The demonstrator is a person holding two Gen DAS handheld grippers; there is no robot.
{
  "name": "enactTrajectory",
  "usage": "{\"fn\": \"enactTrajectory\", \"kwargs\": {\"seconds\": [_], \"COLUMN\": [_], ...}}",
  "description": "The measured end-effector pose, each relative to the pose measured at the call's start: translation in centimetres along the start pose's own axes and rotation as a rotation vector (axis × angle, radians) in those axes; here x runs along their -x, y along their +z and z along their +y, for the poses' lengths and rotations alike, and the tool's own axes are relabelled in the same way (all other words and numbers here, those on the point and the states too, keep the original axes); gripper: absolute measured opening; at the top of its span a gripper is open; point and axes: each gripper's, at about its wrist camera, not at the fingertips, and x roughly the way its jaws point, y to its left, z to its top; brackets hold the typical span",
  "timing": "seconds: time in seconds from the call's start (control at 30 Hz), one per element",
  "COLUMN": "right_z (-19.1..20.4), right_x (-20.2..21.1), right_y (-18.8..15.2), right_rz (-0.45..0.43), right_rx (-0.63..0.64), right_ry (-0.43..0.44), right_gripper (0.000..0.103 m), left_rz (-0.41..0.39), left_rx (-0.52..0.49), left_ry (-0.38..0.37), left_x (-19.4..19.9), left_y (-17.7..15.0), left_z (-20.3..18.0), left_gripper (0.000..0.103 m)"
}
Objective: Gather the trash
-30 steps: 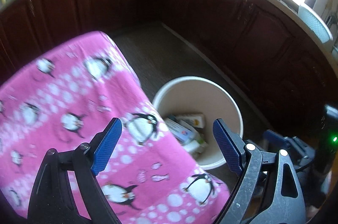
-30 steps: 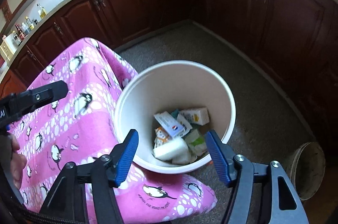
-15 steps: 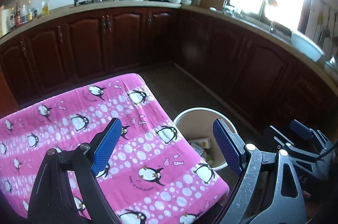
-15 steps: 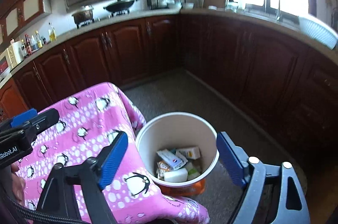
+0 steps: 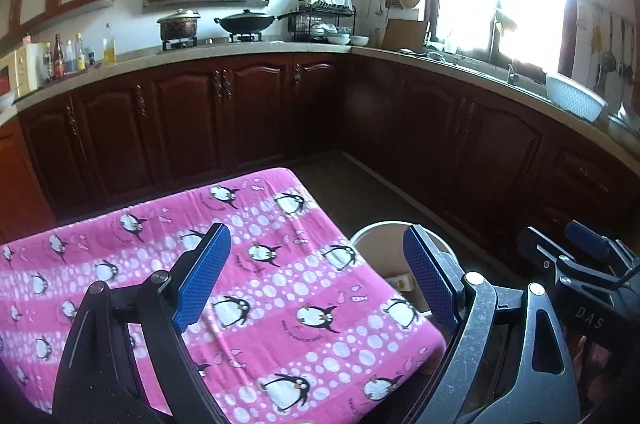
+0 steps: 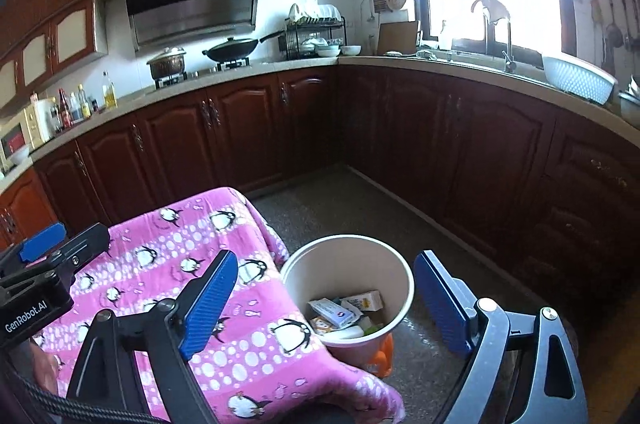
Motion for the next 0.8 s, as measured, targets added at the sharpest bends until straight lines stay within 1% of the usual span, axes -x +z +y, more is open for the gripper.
{"fn": "enactTrajectory", "kwargs": {"seconds": [0.07, 0.23, 0.47, 0.8], "right_z": [0.2, 0.9, 1.2, 1.0], "right_x": [0.3, 0.6, 0.9, 0.9], "right_y": [-0.1, -0.4, -0.3, -0.4], "right_rz": [-0.006, -0.009, -0.015, -0.009], "right_rx": [0.001, 0.018, 0.037, 0.033], "right_ry": [0.000, 0.003, 0.007, 0.016], "right_gripper": [0.088, 0.088, 0.088, 0.088], "left_rz": [-0.016, -0.029, -0.027, -0.021], "left_rx": [-0.012, -0.014, 0.015, 0.028], "left_ry": [0.035, 0.053, 0.056, 0.065], "left_x": [0.6, 1.2, 1.1, 1.2], "left_y": [-0.2, -0.4, -0.7, -0.6], "left_z": [0.0, 0.3, 0.8, 1.1], "left_gripper": [0.088, 0.088, 0.088, 0.088]}}
